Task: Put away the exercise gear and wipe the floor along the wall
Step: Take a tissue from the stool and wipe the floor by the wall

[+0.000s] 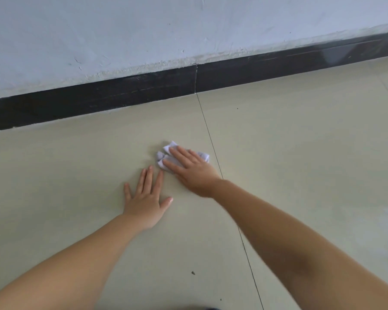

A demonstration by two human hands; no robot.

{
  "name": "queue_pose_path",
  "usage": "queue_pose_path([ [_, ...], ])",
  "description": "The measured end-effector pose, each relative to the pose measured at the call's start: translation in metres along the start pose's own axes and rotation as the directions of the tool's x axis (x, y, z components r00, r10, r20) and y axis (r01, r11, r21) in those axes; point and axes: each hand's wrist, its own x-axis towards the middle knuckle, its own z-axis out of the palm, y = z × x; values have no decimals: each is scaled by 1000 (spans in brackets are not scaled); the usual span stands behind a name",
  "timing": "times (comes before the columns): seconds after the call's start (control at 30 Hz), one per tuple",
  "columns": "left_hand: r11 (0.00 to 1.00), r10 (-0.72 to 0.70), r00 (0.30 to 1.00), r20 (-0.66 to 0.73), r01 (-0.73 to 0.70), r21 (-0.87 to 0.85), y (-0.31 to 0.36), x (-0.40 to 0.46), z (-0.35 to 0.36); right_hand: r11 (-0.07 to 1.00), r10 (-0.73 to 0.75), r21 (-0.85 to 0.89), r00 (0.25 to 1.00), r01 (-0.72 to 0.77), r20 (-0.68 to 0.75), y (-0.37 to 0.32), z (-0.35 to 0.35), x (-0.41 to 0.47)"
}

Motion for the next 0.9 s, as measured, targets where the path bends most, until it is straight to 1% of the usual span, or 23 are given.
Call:
queue_pose_path([
  [0.03, 1000, 2, 1000, -3, -2, 3, -1, -1, 0, 999, 32, -15, 999, -32, -8, 17, -4, -1],
  [0.07, 1000, 5, 1000, 3, -6, 8, -2, -2, 1, 991, 135, 5, 990, -135, -33, 40, -11, -7],
  [0.1, 1000, 9, 1000, 11, -10, 13, -2, -3, 2, 960, 280, 45, 957, -277, -74, 65, -20, -17],
  [0.13, 1000, 14, 1000, 15, -14, 19, -2, -3, 4, 900, 435, 81, 894, -428, -113, 91, -30, -30],
  [0.17, 1000, 20, 1000, 17, -20, 23, -3, -2, 5, 819, 574, 118, 805, -562, -150, 116, -40, -45],
  [0.23, 999, 32, 999, 16, -33, 14, -4, -1, 6, 618, 786, 191, 590, -763, -188, 155, -54, -71],
  [0.3, 999, 45, 999, 9, -45, 0, -7, 0, 9, 386, 922, 293, 365, -875, -126, 166, -59, -76],
  [0.33, 999, 50, 999, 3, -50, -2, -8, 0, 11, 321, 947, 305, 303, -896, -107, 160, -57, -68],
  [0.37, 998, 54, 999, -4, -54, -7, -10, 0, 13, 336, 941, 281, 312, -899, -130, 146, -51, -54],
  [0.4, 998, 56, 998, -11, -56, -17, -10, 0, 14, 446, 894, 222, 416, -867, -168, 127, -44, -36],
  [0.47, 998, 58, 998, -23, -59, -38, -10, 1, 16, 759, 648, 120, 727, -640, -227, 70, -26, 8],
  [0.5, 997, 54, 998, -30, -55, -48, -9, 2, 15, 881, 472, 76, 855, -467, -214, 40, -13, 28],
  [0.53, 997, 46, 998, -33, -48, -58, -8, 3, 14, 968, 250, 10, 952, -252, -178, 11, -3, 45],
  [0.57, 997, 39, 999, -27, -41, -61, -7, 4, 13, 998, 27, -51, 995, -32, -100, -12, 2, 58],
  [0.6, 998, 38, 999, -17, -39, -56, -6, 5, 12, 989, -133, -66, 991, 134, 18, -24, 1, 66],
  [0.63, 998, 44, 999, -10, -44, -47, -6, 5, 12, 969, -227, -71, 967, 236, 115, -21, -4, 71],
  [0.67, 998, 50, 999, -10, -51, -43, -7, 4, 12, 957, -264, -86, 954, 278, 144, -7, -11, 73],
  [0.7, 997, 55, 998, -16, -56, -45, -9, 4, 13, 956, -264, -94, 956, 276, 124, 12, -18, 71],
  [0.73, 997, 58, 998, -24, -59, -46, -11, 3, 14, 972, -206, -100, 974, 215, 96, 36, -24, 65],
  [0.8, 997, 68, 998, -14, -68, -25, -13, 2, 16, 997, 38, -69, 999, -38, -2, 97, -38, 44],
  [0.83, 997, 73, 997, -2, -73, -16, -14, 2, 16, 976, 209, -41, 976, -212, -68, 129, -47, 29],
  [0.87, 997, 74, 997, 9, -74, -16, -14, 3, 15, 917, 393, -9, 909, -398, -138, 158, -57, 13],
  [0.9, 997, 74, 997, 19, -74, -16, -14, 3, 14, 813, 577, 31, 796, -581, -183, 183, -66, -1],
])
